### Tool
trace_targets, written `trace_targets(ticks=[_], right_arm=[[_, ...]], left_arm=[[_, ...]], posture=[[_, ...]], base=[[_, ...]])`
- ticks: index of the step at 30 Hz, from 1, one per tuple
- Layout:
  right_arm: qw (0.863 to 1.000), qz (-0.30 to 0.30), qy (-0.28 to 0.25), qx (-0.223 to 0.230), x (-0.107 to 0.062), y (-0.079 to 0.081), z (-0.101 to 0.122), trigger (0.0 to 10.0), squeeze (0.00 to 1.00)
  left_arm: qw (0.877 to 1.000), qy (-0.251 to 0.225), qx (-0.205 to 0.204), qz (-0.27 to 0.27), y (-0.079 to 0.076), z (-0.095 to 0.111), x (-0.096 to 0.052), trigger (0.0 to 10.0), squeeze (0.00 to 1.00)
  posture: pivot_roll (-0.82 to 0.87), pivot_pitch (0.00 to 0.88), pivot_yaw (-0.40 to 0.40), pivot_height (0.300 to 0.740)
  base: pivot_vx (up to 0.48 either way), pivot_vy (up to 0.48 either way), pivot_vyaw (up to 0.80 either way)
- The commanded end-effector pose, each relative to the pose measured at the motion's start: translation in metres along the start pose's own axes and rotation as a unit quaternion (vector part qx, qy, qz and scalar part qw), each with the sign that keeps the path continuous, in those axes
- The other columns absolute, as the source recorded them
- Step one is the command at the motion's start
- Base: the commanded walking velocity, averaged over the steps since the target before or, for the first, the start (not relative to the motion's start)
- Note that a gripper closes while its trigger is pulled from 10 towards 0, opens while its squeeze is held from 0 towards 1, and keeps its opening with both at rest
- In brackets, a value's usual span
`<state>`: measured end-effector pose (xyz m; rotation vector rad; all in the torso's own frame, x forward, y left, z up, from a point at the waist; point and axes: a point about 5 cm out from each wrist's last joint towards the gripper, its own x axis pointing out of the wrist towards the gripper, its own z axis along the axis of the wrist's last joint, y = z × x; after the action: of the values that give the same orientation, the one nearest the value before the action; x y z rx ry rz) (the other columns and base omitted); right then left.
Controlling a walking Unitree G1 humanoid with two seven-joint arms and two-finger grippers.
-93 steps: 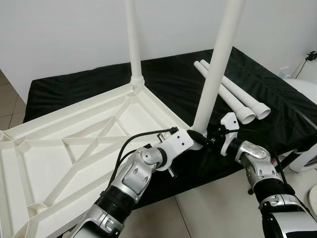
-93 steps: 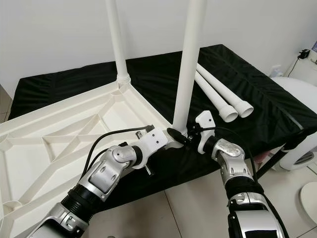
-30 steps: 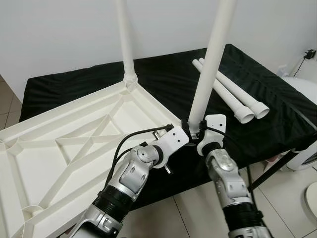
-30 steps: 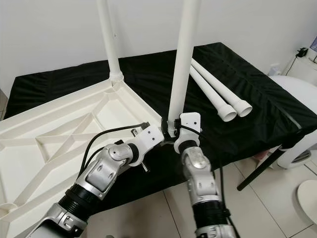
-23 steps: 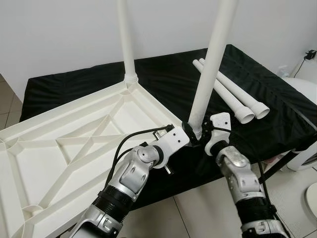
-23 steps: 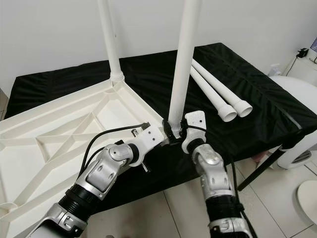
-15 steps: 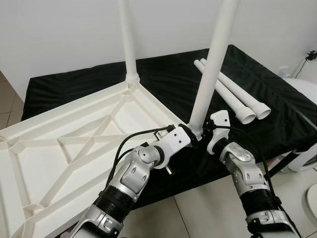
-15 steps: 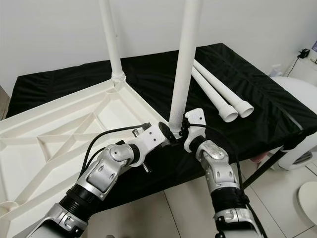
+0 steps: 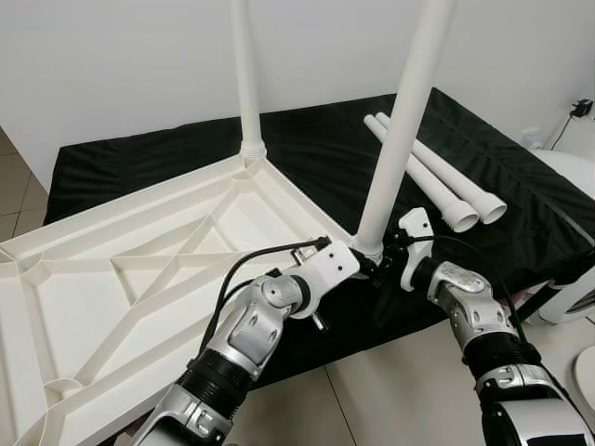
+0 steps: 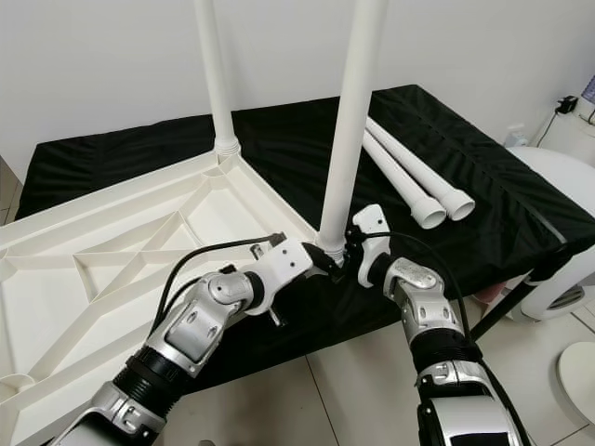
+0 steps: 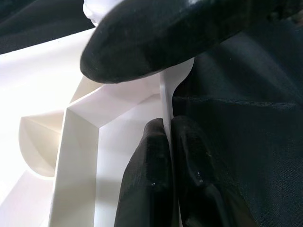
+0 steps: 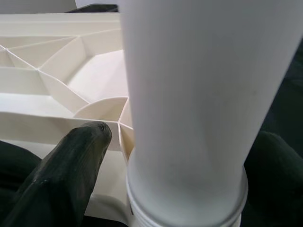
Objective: Building children table
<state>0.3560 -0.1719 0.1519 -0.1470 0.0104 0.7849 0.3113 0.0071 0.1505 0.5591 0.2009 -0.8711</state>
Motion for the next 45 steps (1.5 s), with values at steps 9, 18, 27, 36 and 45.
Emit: trace_targets(ticks=[9, 18, 27, 36, 45], right_arm=[[1.0, 0.01, 0.005, -0.006, -0.002, -0.008, -0.002, 0.0, 0.0], [1.0, -0.005, -0.005, 0.004, -0.006, -0.007, -0.009, 0.0, 0.0], [0.997, -0.066, -0.043, 0.023, -0.001, 0.007, -0.012, 10.0, 0.0], [0.983, -0.16, -0.086, 0.035, 0.012, 0.021, -0.001, 10.0, 0.0], [0.968, -0.231, -0.095, 0.03, 0.024, 0.035, 0.008, 10.0, 0.0]], left_arm=[[0.999, 0.004, 0.013, 0.048, 0.003, -0.001, -0.001, 10.0, 0.0], [0.999, 0.005, 0.012, 0.048, 0.004, -0.001, -0.001, 10.0, 0.0], [0.999, 0.006, 0.01, 0.05, 0.005, -0.002, -0.002, 10.0, 0.0], [0.999, 0.007, 0.011, 0.051, 0.006, -0.002, -0.002, 10.0, 0.0], [0.999, 0.006, 0.011, 0.052, 0.007, -0.001, -0.003, 10.0, 0.0]], posture=[[-0.11, 0.053, 0.03, 0.74], [-0.11, 0.067, 0.027, 0.74], [-0.11, 0.072, 0.028, 0.74], [-0.12, 0.073, 0.031, 0.74], [-0.11, 0.073, 0.032, 0.74]], base=[[0.0, 0.0, 0.0], [0.0, 0.0, 0.0], [0.0, 0.0, 0.0], [0.0, 0.0, 0.0], [0.0, 0.0, 0.0]])
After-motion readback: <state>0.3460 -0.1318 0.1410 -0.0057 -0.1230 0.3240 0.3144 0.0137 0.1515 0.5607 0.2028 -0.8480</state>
